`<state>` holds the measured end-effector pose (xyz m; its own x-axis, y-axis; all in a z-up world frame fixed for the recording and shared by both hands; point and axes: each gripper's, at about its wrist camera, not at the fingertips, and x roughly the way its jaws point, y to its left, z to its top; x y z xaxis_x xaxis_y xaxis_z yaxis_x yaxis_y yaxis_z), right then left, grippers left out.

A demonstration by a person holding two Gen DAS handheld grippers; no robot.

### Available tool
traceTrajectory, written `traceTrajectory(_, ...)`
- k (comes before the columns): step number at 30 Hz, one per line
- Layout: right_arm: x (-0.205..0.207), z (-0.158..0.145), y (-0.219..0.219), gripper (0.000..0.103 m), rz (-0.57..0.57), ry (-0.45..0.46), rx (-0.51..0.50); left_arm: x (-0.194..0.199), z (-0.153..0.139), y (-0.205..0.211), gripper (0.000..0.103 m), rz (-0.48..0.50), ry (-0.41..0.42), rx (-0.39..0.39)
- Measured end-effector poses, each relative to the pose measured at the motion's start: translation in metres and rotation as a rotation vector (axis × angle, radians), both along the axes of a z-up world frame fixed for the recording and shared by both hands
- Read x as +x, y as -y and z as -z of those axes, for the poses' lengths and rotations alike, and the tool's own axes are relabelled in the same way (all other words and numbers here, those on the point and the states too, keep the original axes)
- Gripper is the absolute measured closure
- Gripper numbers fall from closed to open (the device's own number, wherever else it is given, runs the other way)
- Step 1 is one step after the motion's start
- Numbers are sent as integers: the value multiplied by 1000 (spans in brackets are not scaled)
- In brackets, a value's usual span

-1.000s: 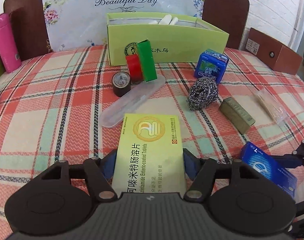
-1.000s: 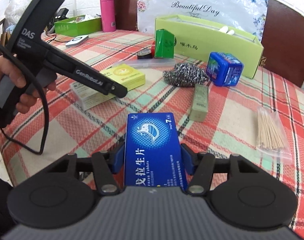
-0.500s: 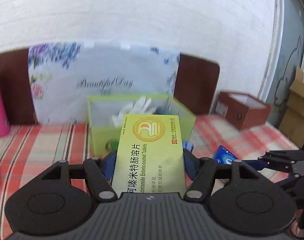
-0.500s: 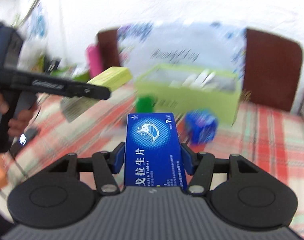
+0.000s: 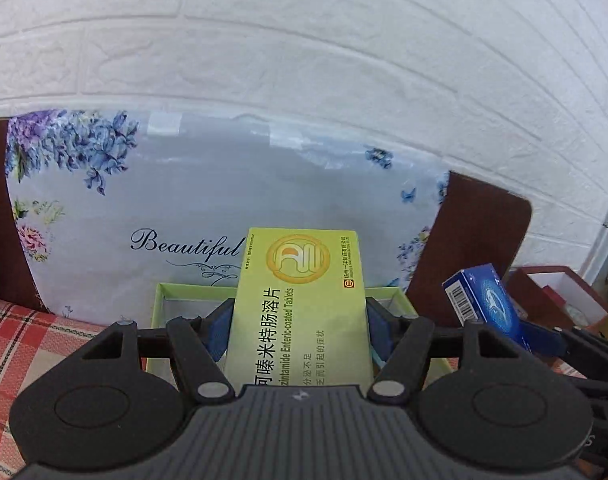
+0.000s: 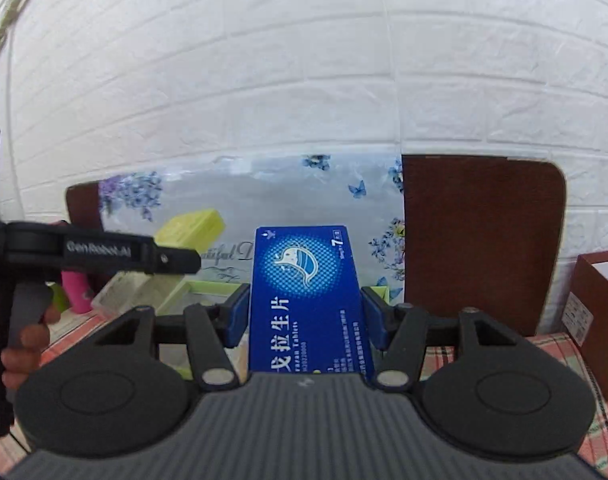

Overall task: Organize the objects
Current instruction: 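Lower both medicine boxes into the lime-green box and open both grippers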

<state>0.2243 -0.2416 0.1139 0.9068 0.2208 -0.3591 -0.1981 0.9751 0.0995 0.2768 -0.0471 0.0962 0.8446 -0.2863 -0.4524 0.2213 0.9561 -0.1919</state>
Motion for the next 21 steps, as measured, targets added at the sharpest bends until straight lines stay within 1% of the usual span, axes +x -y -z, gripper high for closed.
traceTrajectory(1,10,5,-2,46,3,-5,-2,11,5,1,34,-10,-16,5)
traceTrajectory(5,41,29,-16,46,23,-11,-43,33,19,1,34,-22,-40,26)
traceTrajectory(8,59,52,-25,46,32,-50,-76,46,33,-1,34,-28,-57,34)
traceTrajectory(9,67,61,-28,45,21,-75,-98,48,37,-2,31,-30,-51,30)
traceTrajectory(10,73,69,-32,44,-4,-102,-128,49,41,-3,21,-32,-43,25)
traceTrajectory(11,75,76,-36,33,-29,-126,-163,50,44,-4,16,-39,-45,31)
traceTrajectory(12,75,81,-38,19,-33,-135,-191,49,45,-5,15,-48,-47,38)
traceTrajectory(14,68,81,-38,12,-17,-95,-216,44,46,-7,15,-42,-45,53)
traceTrajectory(17,54,68,-32,2,6,-49,-198,35,42,-12,15,-51,-43,46)
traceTrajectory(18,49,61,-29,0,12,-39,-190,31,39,-12,15,-54,-49,39)
traceTrajectory(21,26,42,-21,0,16,-13,-172,11,25,-11,15,-54,-46,24)
